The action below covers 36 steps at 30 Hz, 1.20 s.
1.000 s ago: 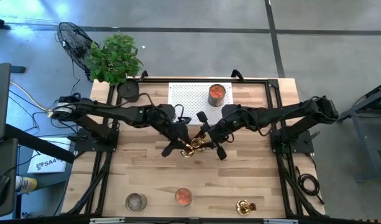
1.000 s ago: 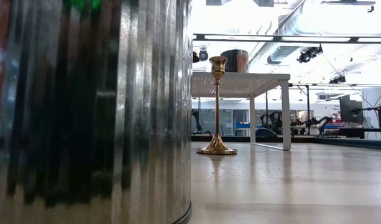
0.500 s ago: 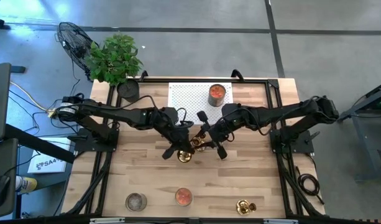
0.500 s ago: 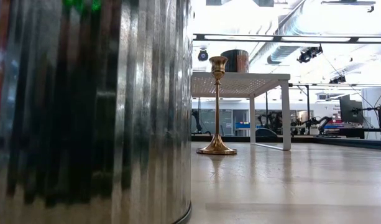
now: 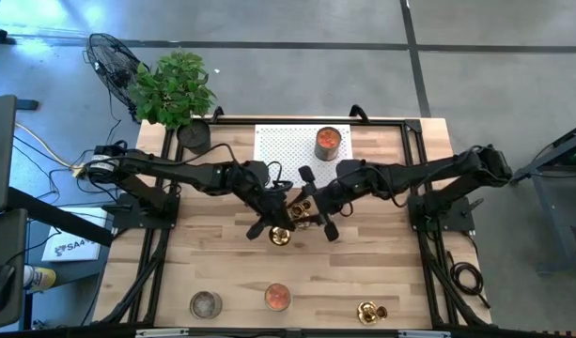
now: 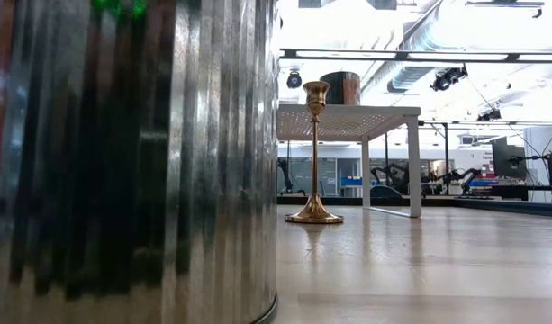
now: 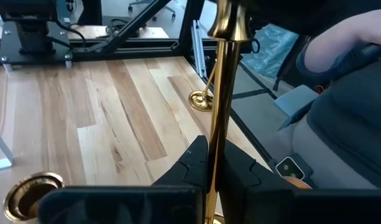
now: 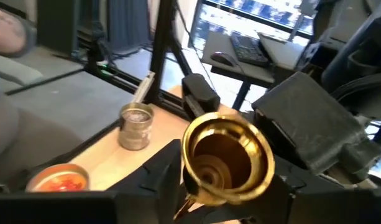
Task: Pick & Place candle stick holders
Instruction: Put the middle right gold holder on the shelf
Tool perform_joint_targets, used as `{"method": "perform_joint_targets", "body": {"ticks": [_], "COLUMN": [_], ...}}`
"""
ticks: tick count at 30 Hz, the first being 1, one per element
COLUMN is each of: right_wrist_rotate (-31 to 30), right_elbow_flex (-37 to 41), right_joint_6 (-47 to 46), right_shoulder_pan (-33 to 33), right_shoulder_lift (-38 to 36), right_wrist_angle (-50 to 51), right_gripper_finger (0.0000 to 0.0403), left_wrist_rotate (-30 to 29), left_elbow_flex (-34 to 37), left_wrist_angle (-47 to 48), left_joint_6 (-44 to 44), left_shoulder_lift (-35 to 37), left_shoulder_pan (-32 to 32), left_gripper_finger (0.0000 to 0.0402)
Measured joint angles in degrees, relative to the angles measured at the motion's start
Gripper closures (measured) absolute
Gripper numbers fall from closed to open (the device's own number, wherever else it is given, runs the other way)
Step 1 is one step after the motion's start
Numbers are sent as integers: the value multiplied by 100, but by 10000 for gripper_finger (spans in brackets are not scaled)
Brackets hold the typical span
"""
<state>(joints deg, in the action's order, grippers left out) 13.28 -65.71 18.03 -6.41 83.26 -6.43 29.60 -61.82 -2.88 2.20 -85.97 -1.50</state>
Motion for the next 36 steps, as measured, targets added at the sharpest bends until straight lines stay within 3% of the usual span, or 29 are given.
{"method": "perform_joint_targets", "body": {"ticks": [13, 20, 27, 36], "right_wrist_rotate": [-342, -469, -2053, -4063], "right_elbow_flex": [0, 0, -2, -2], "right_joint_6": [70, 606, 801, 110], "right_shoulder_pan": [-127, -255, -957, -1799], "right_shoulder_lift": [0, -170, -777, -1143], "right_wrist_angle": [223, 500, 728, 1872], "right_gripper_finger": [122, 108, 109, 109], "left_wrist_rotate": [18, -150, -225, -1277], "left_elbow_flex": [0, 0, 2, -2], "left_wrist_angle": [59, 136, 188, 618], "left_joint_6": [-27, -42, -42, -424], "left_shoulder_lift": [-2, -2, 78, 1071], "left_shoulder_pan": [0, 0, 0, 0], "left_gripper_finger": [389, 389, 389, 389]}}
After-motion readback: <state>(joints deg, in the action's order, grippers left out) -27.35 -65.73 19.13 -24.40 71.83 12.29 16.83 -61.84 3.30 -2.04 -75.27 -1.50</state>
